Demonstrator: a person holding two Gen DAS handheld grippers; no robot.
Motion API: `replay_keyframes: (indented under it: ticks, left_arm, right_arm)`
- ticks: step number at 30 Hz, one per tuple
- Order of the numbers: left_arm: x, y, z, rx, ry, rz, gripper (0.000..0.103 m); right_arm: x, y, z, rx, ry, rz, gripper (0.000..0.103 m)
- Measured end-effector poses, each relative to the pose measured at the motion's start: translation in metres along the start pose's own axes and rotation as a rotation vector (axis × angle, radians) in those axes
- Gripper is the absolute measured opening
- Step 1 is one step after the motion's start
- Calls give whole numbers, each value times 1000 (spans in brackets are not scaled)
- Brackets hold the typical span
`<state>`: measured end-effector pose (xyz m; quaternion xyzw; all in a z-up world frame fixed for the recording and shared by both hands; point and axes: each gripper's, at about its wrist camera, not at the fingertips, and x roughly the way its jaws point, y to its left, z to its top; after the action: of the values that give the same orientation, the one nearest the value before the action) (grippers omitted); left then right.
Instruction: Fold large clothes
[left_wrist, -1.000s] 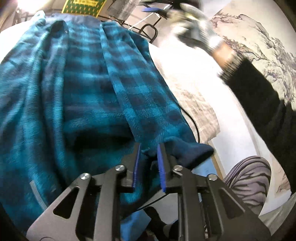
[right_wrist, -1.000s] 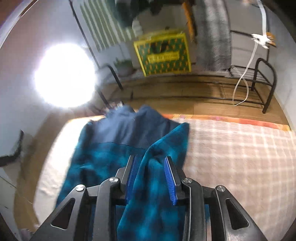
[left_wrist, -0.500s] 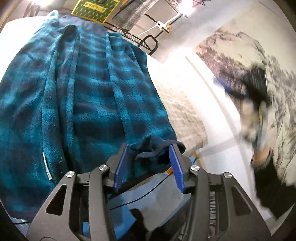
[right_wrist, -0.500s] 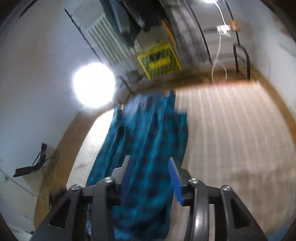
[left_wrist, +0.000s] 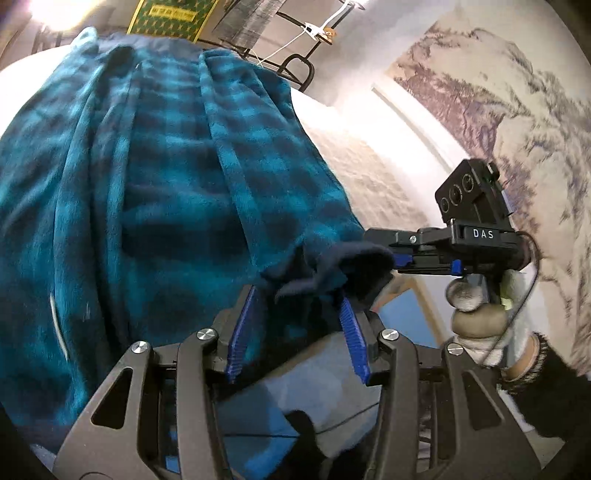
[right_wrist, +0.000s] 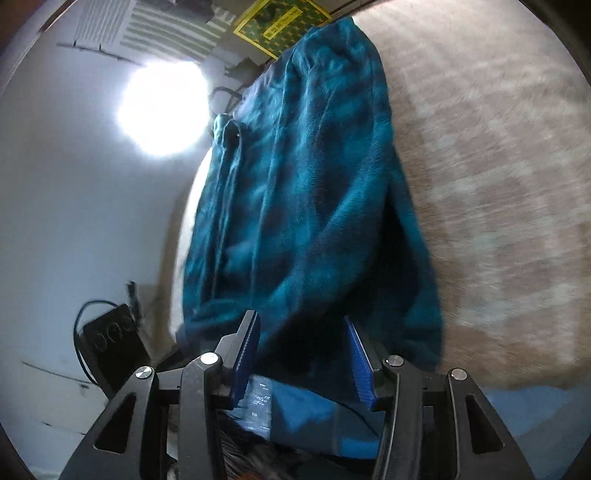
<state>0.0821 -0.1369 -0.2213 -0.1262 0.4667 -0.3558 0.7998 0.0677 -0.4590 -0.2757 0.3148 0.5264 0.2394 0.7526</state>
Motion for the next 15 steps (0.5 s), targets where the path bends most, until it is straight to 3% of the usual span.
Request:
replay_keyframes:
  ticks: [1, 2, 4, 7, 11, 13, 15]
  left_arm:
    - [2, -1, 1, 11, 4, 8, 14]
    - [7, -4, 3, 18, 21, 16, 6]
    - [6, -8, 4, 20, 16, 18, 2]
    - [-7, -25, 2, 34, -3, -12, 1]
    - [-6, -46, -9, 120, 14, 33, 1]
    - [8, -47, -19, 159, 55, 98, 1]
    - [19, -39, -27, 132, 98, 98, 1]
  right_arm:
    - [5, 2, -1, -7, 5, -6, 30]
    - [8, 3, 0, -14, 17, -8, 17]
    - [7, 10, -1, -31, 32, -30, 6]
    - [-15, 21, 4, -68, 7, -65, 3]
    - [-52, 23, 13, -85, -50, -63, 3]
    - [-49, 11, 14, -60, -28, -69, 4]
    - [-31, -3, 14, -18, 15, -98, 8]
